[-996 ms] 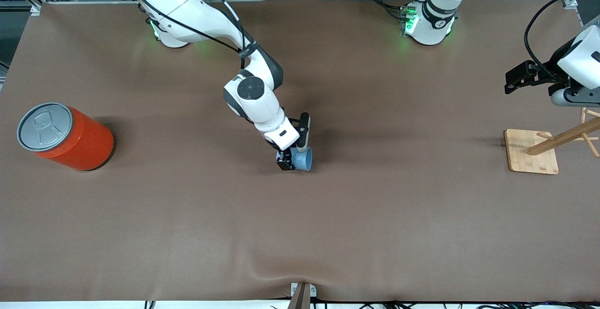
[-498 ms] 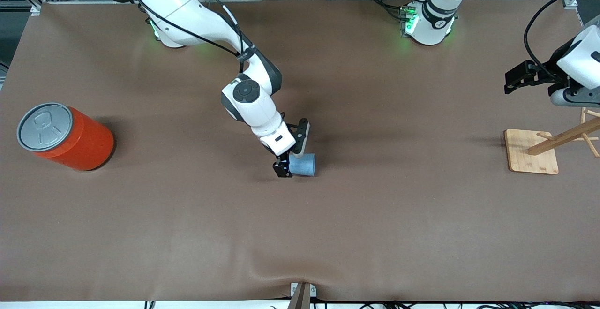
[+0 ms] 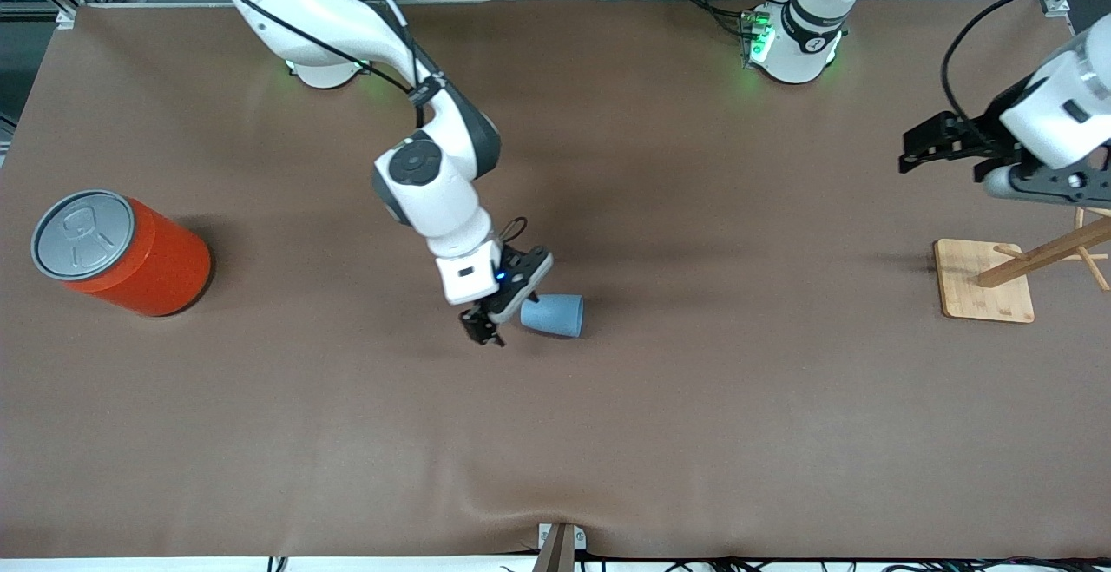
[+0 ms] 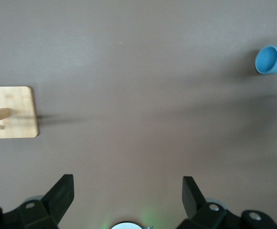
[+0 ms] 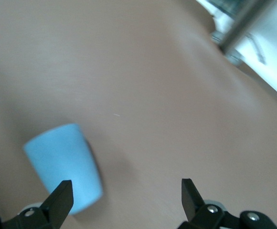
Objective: Flip cup
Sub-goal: 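Release the cup on its side while the left gripper reaches toward it, then grasp the cup with the left gripper while the right gripper withdraws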
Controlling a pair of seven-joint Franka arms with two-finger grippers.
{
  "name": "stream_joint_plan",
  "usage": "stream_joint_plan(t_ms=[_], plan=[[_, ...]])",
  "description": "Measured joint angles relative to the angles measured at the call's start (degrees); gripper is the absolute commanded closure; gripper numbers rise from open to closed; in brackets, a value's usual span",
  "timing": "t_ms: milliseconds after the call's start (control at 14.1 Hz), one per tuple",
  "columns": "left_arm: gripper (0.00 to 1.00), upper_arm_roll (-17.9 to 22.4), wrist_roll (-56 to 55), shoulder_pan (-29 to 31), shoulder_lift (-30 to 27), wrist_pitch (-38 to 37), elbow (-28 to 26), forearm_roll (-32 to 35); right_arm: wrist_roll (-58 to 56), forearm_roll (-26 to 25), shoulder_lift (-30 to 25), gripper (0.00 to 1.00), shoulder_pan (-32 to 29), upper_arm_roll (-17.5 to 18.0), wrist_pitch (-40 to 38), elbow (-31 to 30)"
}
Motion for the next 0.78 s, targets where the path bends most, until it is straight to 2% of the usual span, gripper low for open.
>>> stream_joint_plan(t_ms=[427, 782], plan=[[0.00, -2.18, -3.39, -3.37, 5.32, 0.74, -0.50, -7.75, 5.21, 0.04, -0.80, 0.00, -10.64, -0.52, -5.62, 2.14], [0.00, -6.87, -3.32, -3.95, 10.49, 11.67, -4.29, -14.31, 10.95, 0.06, -1.44, 0.00, -15.28, -0.51, -14.72, 3.14]])
